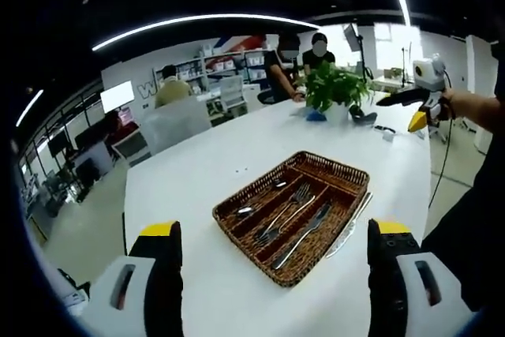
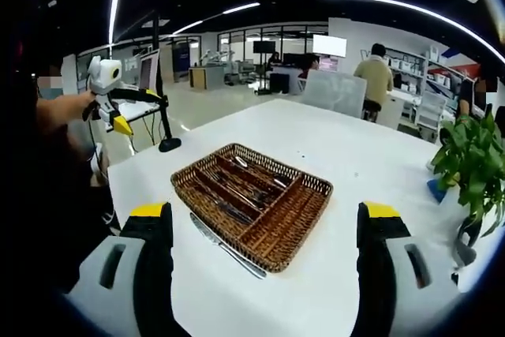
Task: Arrange the knives, forks, and spoons in their matching storage slots by inserting each utensil handle-first until every utensil is classified and aligned in the correct compartment
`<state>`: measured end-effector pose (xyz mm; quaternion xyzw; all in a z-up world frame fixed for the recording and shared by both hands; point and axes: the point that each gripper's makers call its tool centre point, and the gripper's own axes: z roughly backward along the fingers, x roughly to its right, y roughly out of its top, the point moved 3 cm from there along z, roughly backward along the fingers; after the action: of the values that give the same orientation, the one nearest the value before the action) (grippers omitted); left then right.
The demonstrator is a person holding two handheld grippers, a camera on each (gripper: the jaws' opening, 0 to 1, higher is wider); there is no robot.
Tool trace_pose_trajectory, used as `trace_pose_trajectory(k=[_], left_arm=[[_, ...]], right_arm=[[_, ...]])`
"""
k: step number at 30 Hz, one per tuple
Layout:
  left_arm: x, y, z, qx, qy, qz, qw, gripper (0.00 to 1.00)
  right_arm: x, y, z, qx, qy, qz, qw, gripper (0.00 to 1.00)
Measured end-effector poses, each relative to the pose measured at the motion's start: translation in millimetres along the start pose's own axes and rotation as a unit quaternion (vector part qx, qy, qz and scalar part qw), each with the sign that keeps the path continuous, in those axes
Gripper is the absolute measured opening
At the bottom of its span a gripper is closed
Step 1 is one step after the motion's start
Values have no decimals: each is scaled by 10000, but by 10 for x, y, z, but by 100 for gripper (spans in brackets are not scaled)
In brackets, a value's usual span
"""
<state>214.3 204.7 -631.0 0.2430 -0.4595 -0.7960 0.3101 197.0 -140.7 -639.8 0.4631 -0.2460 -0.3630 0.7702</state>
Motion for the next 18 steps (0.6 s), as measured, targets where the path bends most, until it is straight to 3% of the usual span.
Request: trace_pose_trajectory(k=[5,12,14,18], left_arm=[[78,-100,-42,-127,-103,7,9999,99],[217,-185,-56,-180,-209,127,9995,99],[222,-182,-50,-164,-223,155,9995,99],[201,-175,-27,-151,-187,156,9996,99]], right_arm=[[-68,-182,-94,-173,117,434,9988,100],[-130,-390,-210,-236,361,308,9986,93],[-120,-540,-277,-290,471,92,9984,92],[-138,-919,-396,-722,694,-163,9948,88]])
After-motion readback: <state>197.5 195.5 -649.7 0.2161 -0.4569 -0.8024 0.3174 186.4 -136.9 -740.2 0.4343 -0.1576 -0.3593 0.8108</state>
